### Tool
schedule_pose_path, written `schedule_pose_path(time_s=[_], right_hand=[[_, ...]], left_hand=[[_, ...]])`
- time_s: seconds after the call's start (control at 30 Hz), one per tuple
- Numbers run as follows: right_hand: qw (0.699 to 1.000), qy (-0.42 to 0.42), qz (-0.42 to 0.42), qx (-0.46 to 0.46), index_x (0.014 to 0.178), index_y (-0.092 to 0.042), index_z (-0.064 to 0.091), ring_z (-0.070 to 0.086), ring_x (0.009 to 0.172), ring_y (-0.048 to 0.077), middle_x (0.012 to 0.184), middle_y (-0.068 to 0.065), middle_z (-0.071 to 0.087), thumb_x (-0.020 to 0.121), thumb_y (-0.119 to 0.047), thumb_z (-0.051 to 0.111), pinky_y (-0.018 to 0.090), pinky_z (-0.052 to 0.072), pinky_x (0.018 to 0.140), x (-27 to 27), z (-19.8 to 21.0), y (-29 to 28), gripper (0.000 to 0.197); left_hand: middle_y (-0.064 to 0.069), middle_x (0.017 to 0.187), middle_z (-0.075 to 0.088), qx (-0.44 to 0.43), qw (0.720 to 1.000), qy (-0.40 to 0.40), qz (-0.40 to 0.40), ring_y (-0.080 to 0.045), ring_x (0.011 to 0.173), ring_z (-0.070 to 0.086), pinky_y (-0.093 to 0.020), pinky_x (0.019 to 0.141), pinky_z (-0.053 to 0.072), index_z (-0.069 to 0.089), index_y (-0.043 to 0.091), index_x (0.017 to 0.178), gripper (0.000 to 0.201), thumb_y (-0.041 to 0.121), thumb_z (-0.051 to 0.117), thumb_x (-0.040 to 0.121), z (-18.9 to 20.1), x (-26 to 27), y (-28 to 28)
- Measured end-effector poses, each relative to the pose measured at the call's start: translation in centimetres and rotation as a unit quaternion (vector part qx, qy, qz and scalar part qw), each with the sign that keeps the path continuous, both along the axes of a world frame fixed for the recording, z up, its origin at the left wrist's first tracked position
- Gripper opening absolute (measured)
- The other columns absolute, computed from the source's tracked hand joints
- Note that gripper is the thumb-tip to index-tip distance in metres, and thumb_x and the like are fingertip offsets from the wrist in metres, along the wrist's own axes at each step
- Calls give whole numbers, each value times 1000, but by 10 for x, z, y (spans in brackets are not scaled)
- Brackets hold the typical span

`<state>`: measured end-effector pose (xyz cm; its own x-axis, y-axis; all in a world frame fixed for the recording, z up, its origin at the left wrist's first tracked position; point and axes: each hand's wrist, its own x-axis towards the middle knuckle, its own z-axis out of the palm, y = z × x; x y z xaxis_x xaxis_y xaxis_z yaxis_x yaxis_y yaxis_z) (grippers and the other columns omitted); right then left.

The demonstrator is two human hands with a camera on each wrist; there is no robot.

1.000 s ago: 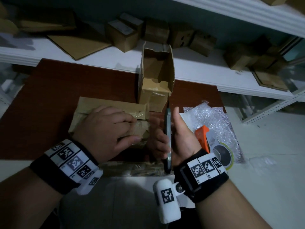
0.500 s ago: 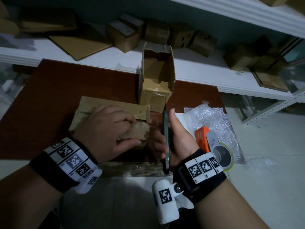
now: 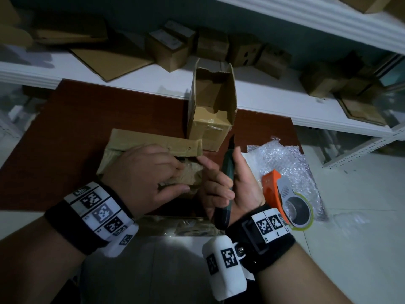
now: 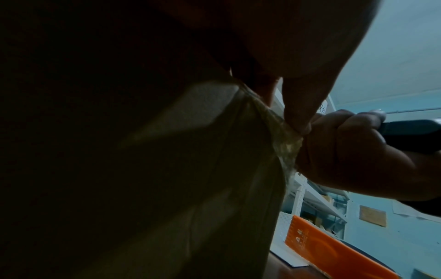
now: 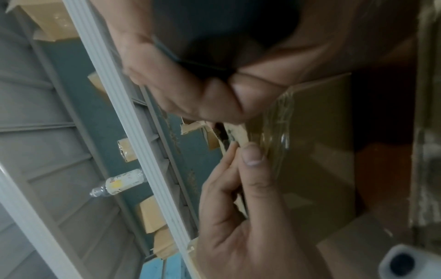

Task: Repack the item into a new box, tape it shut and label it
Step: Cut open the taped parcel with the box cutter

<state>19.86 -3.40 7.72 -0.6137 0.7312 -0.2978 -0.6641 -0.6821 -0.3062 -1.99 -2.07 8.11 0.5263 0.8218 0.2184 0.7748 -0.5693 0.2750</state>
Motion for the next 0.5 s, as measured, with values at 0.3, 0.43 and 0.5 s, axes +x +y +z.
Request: schedule_pose_path(time_s=[0.3,0.43,0.5], right_hand=[[997,-77,-5,16,119,-7,54,45,36,4,54,-6,45,94,-70,48,19,41,35,-3,7,5,68],[999,-38,8,27,121,-4,55,47,36,4,52,-6,47,96,-70,43,18,44,37,-3,5,5,72],[999,-19,8,30,124,-3,52,48,37,4,51,-7,46,95,-69,47,17,45,38,-3,4,5,72]], left_hand=[[12,103,72,-3,1000,-20,-10,-12,102,62,-38,85,53,77,23,103,51,65,52,87,5,1,-3],[11,103,73,-14,999,-25,-14,-11,101,62,-36,84,53,76,23,104,50,64,53,87,6,1,-2],[12,102,73,-14,1000,-24,-10,-11,99,62,-33,83,52,77,24,103,49,64,52,87,7,2,-1]])
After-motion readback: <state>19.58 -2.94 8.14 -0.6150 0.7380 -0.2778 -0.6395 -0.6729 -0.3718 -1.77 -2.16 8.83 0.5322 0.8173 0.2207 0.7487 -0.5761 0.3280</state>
